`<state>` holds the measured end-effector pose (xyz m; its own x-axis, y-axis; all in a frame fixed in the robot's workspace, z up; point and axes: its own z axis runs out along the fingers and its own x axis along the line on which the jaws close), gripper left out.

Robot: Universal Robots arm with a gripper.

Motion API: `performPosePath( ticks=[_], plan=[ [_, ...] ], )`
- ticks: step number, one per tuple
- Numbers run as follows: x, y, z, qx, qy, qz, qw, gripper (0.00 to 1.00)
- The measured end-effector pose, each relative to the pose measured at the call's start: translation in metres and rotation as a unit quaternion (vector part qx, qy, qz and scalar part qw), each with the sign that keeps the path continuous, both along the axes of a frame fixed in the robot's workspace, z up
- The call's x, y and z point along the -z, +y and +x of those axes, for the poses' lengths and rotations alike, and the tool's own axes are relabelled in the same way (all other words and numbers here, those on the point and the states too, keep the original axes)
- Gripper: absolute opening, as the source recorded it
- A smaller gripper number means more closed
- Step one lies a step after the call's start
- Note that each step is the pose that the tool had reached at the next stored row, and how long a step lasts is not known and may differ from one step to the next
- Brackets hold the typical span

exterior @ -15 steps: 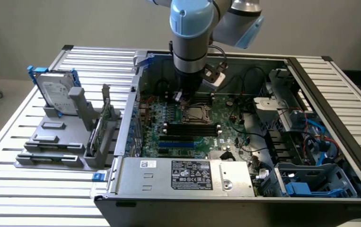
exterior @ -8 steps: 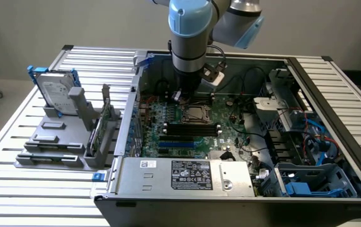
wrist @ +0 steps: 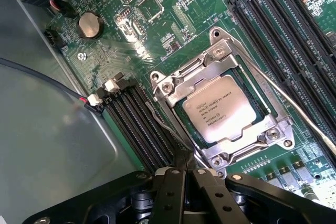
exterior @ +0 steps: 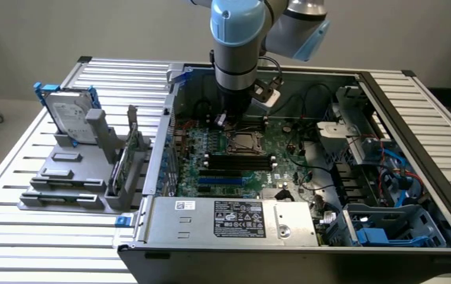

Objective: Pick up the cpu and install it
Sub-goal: 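Close the cpu cover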

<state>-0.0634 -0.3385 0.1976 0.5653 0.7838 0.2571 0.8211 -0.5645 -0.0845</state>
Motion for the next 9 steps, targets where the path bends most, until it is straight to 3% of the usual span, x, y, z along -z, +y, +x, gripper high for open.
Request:
performPosePath(
  ticks=[9],
  plan=[
    [-0.0001,-0.0001,0.0004,0.000,0.0001,-0.0001,1.0000,0.11]
  ],
)
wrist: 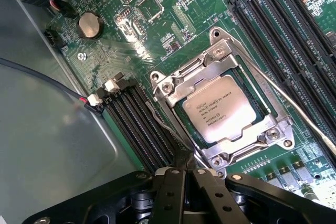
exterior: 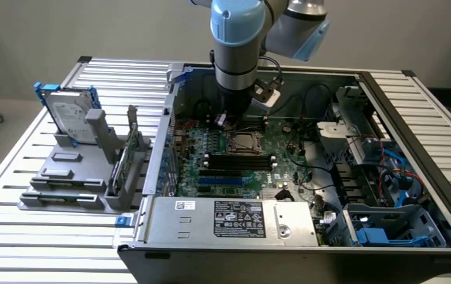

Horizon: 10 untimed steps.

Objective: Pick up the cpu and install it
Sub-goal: 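Close the cpu cover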

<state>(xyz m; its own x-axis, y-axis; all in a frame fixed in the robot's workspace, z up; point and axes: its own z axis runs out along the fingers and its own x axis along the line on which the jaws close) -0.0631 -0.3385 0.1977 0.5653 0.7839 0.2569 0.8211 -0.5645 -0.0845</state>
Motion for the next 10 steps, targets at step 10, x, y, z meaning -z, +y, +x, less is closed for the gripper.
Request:
performPosePath(
  ticks=[10],
  plan=[
    [0.0001,0.0001,0.0023,0.000,-0.0001,0.0001,1.0000,0.11]
  ],
)
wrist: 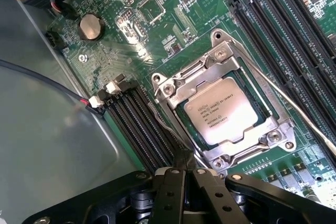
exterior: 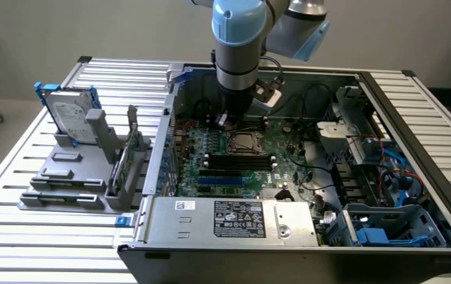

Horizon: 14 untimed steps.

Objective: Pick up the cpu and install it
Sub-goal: 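Close the cpu cover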

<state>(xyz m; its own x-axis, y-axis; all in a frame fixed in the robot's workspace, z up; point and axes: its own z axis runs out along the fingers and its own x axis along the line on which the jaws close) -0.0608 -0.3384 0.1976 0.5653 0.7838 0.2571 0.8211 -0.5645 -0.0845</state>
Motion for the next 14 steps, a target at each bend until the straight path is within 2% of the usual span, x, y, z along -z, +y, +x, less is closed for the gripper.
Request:
performPosePath(
  ticks=[14],
  plan=[
    [0.0000,0.0000,0.0032,0.000,0.0000,-0.0002,1.0000,0.11]
  ],
)
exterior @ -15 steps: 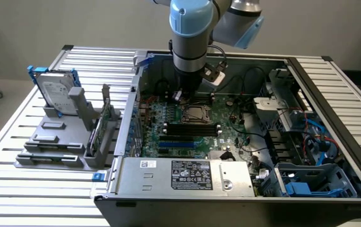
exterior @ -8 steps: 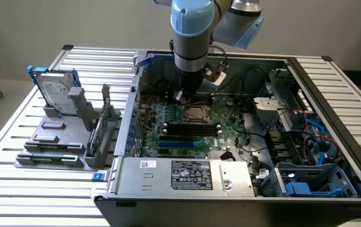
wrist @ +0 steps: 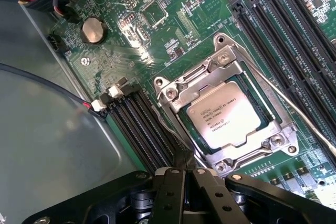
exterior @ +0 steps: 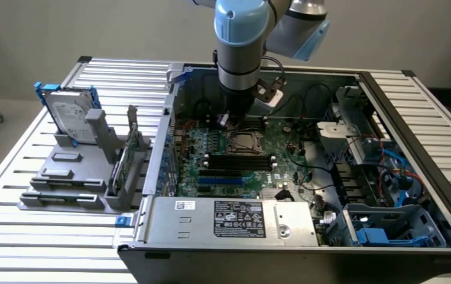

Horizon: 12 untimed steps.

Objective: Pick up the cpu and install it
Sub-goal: 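Close the cpu cover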

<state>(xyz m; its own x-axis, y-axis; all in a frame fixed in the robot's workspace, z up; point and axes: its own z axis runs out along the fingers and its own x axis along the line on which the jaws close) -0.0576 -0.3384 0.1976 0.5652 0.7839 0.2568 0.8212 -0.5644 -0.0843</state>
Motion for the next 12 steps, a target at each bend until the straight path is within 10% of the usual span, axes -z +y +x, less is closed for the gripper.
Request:
performPosePath(
  ticks=[12],
  plan=[
    [0.0003,0.0000,0.0013,-0.001,0.0000,-0.0007,1.0000,0.11]
  ],
)
